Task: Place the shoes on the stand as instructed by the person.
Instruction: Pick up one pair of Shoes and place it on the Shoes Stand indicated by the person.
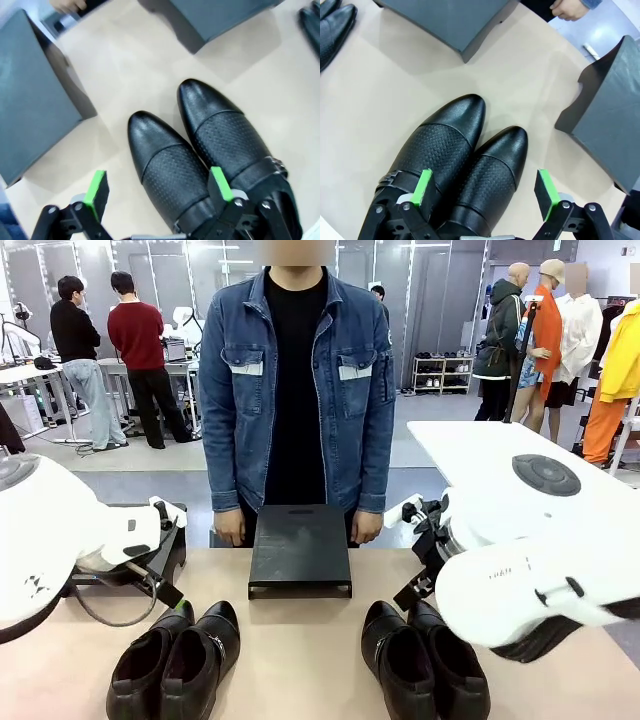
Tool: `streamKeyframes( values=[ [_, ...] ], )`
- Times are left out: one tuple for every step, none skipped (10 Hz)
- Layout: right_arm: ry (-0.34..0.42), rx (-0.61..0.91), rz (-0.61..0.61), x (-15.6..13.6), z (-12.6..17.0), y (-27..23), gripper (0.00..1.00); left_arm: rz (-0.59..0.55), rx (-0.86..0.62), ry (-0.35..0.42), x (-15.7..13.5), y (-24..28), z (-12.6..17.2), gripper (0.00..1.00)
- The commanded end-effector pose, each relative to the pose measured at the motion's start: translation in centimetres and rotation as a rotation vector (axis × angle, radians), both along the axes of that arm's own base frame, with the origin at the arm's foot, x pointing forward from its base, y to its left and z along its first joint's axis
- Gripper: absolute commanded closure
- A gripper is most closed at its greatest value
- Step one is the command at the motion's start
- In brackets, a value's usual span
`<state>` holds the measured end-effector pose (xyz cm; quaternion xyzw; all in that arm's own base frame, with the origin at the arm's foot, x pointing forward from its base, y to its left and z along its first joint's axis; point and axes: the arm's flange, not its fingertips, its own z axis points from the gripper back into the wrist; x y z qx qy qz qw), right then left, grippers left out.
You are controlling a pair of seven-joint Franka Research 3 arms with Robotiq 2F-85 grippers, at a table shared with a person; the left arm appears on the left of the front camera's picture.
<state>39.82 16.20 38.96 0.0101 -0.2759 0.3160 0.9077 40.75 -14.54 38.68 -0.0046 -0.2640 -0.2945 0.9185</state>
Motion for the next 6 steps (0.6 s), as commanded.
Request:
streamKeyframes(
  values=[
    [0.077, 0.054, 0.027, 1.0, 4.7, -1.5, 0.00, -0.013, 0.018, 0.103, 0.7, 1.1, 4.3, 0.00],
    [0.108, 0.092, 0.040, 1.7, 7.2, -2.7, 0.00, -0.034, -0.037, 0.148, 0.8, 2.3, 6.6, 0.00],
    [0.154, 0.180, 0.064, 2.1, 9.4, -4.1, 0.00, -0.062, -0.134, 0.197, 0.8, 3.9, 8.5, 0.00],
    [0.218, 0.271, 0.090, 2.4, 11.1, -6.2, 0.00, -0.081, -0.251, 0.240, 0.6, 6.1, 10.2, 0.00],
    [0.281, 0.389, 0.134, 2.3, 12.4, -8.7, 0.00, -0.101, -0.382, 0.277, 0.0, 8.6, 11.8, 0.00],
    [0.331, 0.510, 0.158, 2.1, 13.3, -11.9, 0.00, -0.133, -0.527, 0.326, -1.0, 11.5, 12.9, 0.00]
  ],
)
